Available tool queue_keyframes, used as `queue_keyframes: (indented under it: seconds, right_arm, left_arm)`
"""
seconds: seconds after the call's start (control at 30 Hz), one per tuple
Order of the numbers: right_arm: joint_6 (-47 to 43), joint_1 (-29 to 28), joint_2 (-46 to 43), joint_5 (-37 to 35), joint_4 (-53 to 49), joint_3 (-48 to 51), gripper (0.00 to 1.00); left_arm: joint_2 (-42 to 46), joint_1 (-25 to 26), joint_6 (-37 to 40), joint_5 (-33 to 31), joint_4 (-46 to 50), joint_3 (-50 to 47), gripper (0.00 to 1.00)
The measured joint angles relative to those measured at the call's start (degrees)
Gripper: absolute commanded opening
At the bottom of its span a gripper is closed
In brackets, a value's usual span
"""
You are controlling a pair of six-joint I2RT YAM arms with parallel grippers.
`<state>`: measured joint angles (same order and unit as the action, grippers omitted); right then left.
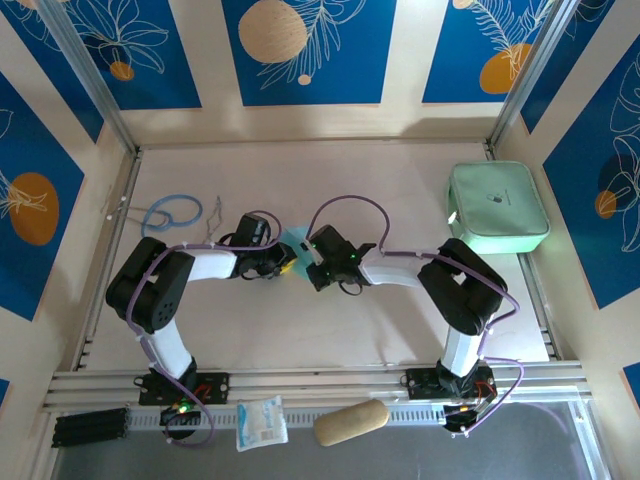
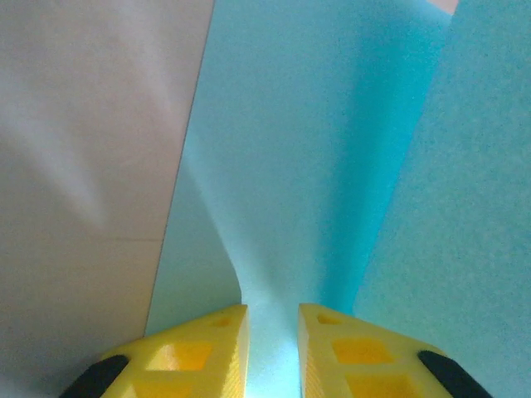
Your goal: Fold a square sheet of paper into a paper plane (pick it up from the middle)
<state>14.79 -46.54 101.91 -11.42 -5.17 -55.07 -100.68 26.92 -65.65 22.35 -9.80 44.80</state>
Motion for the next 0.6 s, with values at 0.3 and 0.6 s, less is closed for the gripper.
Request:
queue_keyframes:
  seconds: [0.3,0.6]
  right_arm:
    - [0.35,3.21,1.03,7.87,-0.20,-0.44,0.11]
    - [1.01,5.95,2.97,14.93,-0.68,-1.68,0.11]
  left_arm:
    - [0.79,0.07,0.20,-0.42,1.46,0.00,0.23]
    - [3.04,0.11,1.51,0.15,-0.33,-0.13,0.25]
